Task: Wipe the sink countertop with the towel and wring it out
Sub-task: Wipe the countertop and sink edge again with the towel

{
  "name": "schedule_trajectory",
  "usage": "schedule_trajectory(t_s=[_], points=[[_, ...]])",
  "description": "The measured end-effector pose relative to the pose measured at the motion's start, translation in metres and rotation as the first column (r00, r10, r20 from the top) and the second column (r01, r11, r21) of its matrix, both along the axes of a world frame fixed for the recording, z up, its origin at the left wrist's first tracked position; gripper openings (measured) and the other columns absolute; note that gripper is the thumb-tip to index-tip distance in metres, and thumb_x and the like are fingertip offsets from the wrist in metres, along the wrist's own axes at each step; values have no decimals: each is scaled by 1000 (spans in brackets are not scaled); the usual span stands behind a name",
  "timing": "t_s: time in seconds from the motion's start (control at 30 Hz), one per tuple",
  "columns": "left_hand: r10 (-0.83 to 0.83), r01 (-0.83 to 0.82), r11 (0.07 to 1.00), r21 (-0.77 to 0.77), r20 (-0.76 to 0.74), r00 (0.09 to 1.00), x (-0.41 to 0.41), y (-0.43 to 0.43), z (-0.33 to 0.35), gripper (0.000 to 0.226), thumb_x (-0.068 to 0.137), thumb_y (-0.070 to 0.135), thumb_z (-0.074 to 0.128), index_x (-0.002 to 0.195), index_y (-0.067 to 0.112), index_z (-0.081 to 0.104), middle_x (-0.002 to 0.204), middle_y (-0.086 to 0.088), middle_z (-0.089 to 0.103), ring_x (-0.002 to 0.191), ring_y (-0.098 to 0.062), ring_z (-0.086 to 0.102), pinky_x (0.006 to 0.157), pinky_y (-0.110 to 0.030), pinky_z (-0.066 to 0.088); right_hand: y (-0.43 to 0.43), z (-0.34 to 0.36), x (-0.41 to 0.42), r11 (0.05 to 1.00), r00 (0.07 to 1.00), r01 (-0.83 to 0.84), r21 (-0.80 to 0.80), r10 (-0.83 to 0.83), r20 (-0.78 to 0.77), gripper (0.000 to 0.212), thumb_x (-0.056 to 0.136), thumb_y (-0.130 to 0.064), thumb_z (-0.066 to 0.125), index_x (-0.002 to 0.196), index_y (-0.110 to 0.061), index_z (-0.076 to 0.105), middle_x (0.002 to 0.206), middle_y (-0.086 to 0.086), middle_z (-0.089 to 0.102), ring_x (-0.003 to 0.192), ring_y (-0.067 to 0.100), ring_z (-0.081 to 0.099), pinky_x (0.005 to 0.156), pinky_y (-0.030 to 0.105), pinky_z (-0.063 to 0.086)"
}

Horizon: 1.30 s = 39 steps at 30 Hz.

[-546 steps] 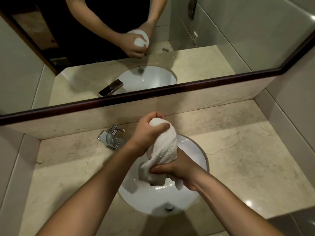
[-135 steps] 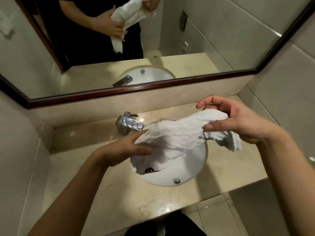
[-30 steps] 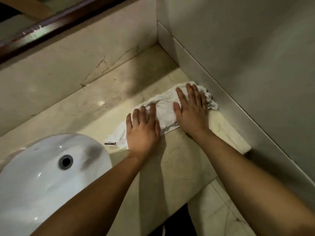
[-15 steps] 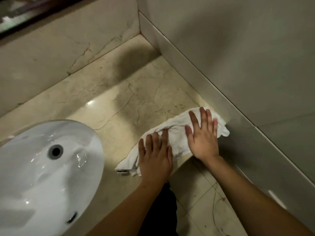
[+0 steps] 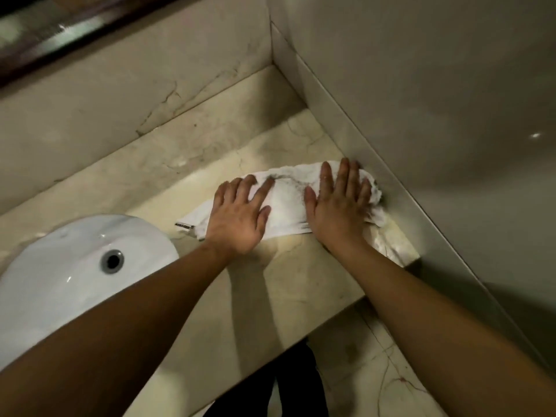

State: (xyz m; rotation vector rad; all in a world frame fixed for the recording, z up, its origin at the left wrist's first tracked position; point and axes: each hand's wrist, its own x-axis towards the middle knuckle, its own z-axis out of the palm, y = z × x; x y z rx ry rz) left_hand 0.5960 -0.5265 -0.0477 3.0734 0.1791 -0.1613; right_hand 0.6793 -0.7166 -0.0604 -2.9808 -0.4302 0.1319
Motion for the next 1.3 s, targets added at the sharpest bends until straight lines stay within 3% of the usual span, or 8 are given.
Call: schedule_trajectory(t_s=[0.17,0.27,0.37,0.63,0.8,1.03,1.3], points=[[18,-18,999,-43,11,1000,12,1,10,53,104,55,32,147,27,46,133,-9,53,115,-33,49,95,-47,40,-12,10,33,963,961,-253,-90,261,89,76,102,-52,38,154,3,39,172,19,13,161,30,5,128,51,-5],[65,-65,998,12,39,997,4,-10,0,53,106,54,33,148,25,47,134,-11,54,112,-34,49,90,-47,39,-28,3,34,928,927,-371,-24,372,38,67,105,-50,23,164,-18,25,172,15,19,160,29,13,130,46,2],[122,-124,992,27,48,991,-11,-28,-3,53,105,52,38,149,23,47,134,-13,54,109,-36,49,86,-46,38,-31,1,27,927,927,-375,24,375,2,60,106,-46,22,164,-30,24,173,10,17,160,25,12,130,44,2],[248,-249,962,-112,-25,969,-85,-69,2,58,107,55,28,157,27,34,146,-12,52,123,-35,51,101,-48,42,-49,1,-28,916,916,-401,3,401,-3,58,109,-51,20,164,-34,20,174,3,11,161,20,2,130,50,5],[276,-270,938,-219,0,961,-148,-61,3,54,105,53,41,154,29,39,146,-7,52,122,-32,52,105,-51,44,-42,2,-90,910,914,-403,-102,406,14,58,110,-52,24,164,-32,22,174,5,15,161,22,3,129,54,0],[292,-267,947,-176,131,947,-256,-29,-12,55,102,47,57,149,19,55,136,-15,61,115,-37,59,96,-50,47,2,7,-186,894,896,-443,-73,445,14,59,107,-45,26,159,-22,38,170,14,26,159,32,19,127,59,10],[367,-341,925,-170,158,917,-348,17,-22,54,101,50,56,149,25,55,135,-13,64,117,-34,61,101,-48,45,53,0,-271,875,880,-470,-115,475,18,63,105,-41,24,163,-16,29,172,15,15,160,31,13,126,61,14]])
